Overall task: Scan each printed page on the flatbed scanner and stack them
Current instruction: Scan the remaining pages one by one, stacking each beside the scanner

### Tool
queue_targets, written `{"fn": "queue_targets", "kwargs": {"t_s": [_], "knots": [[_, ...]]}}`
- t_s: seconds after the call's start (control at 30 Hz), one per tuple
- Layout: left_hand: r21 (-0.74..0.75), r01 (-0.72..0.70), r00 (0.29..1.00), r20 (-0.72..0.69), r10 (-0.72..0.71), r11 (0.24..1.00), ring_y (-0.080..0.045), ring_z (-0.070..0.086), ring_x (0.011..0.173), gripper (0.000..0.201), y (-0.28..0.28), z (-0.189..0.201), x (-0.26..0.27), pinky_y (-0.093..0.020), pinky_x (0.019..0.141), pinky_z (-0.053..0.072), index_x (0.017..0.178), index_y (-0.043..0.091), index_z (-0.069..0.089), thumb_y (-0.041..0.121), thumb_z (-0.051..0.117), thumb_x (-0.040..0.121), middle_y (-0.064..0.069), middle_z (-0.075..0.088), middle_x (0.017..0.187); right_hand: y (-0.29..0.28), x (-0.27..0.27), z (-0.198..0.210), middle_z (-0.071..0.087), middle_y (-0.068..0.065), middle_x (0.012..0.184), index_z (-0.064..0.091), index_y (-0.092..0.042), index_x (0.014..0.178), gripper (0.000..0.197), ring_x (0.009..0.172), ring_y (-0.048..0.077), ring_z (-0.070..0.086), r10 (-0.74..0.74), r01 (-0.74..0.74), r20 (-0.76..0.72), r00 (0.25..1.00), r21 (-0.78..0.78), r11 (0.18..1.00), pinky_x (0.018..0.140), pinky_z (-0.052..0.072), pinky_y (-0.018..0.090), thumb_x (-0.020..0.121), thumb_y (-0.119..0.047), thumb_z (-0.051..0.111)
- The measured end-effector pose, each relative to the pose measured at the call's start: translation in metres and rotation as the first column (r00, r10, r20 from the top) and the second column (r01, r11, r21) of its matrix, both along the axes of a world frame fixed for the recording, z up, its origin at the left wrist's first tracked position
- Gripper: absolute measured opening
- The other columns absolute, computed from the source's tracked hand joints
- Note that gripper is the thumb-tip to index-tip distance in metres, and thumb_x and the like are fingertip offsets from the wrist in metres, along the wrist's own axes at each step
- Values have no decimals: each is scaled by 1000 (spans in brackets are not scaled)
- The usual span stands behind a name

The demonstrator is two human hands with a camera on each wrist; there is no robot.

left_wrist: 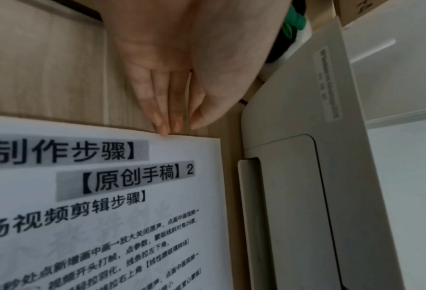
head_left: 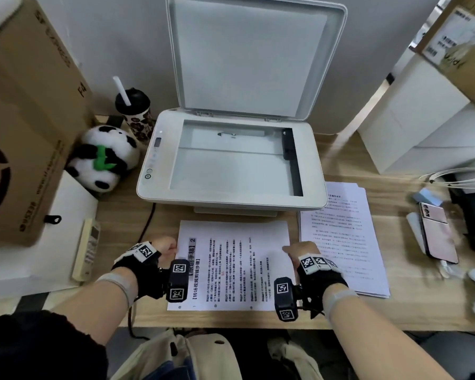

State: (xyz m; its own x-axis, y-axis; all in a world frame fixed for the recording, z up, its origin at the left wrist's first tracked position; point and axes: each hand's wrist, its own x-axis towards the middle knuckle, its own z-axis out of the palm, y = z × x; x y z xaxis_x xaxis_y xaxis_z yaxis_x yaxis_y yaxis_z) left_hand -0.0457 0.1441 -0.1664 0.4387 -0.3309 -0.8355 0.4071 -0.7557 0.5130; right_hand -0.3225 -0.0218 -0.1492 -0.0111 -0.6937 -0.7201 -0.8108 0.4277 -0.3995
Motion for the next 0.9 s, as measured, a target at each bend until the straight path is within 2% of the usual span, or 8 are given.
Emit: {"fn": "queue_targets", "kwargs": {"t_s": [0.07,0.17,0.27,0.33,0.47,0.57,0.7,0.9], "knots": [[3,62,998,-8,-62,998,-13,50,54,33,1,-15,4,-19,56,38,65,6,46,-2,39,95,-8,52,58,2,1,-3,51,-5,77,45,-26,67,29,65,10,47,37,-37,4,999,-15,999,57,37,17,86,-32,66],[27,58,997,48,-60,998,-11,39,33,35,2,-35,10,-17,39,29,58,11,46,0,49,91,1,44,37,8,2,-5,50,-1,68,49,-21,67,27,59,11,45,44,-44,38,998,-20,999,70,45,29,88,-30,65],[56,159,985,65,-163,986,-15,35,43,31,4,-24,4,-16,42,26,59,11,49,0,55,87,-4,44,50,16,-1,-1,65,26,105,59,9,113,34,85,29,61,38,-35,89,995,-36,999,85,50,40,93,-19,57],[64,202,976,70,-206,977,-16,35,47,28,4,-20,5,-17,43,28,60,9,50,0,58,86,-8,44,56,17,-3,1,60,31,118,56,16,115,36,95,33,61,30,-24,96,995,-64,998,95,46,43,93,-11,54],[80,276,961,-19,-276,958,-15,34,54,22,-1,-5,9,-24,54,30,66,11,54,5,65,85,-5,44,62,10,-9,6,51,17,102,54,-5,101,12,89,26,51,-4,17,170,985,-72,997,64,40,28,89,-8,52],[53,404,913,-81,-399,913,-13,35,52,26,-8,15,8,-22,52,30,64,13,52,13,67,85,-1,43,57,4,-18,11,49,12,94,56,0,95,11,77,24,50,-168,208,255,952,-137,969,72,37,29,86,-6,52],[-71,536,825,-169,-540,841,-7,42,38,14,-21,54,5,-18,43,37,77,13,60,22,66,86,6,49,51,-8,-26,27,31,6,58,47,-6,65,20,55,17,25,-311,420,387,868,-237,876,54,21,27,83,-3,52],[-288,511,845,-6,-535,810,-3,26,29,21,-55,115,4,-12,30,24,74,12,51,19,55,93,10,37,39,-43,-15,77,39,6,59,44,-8,57,28,58,20,34,-285,514,517,807,-378,770,53,27,30,84,-4,50]]}}
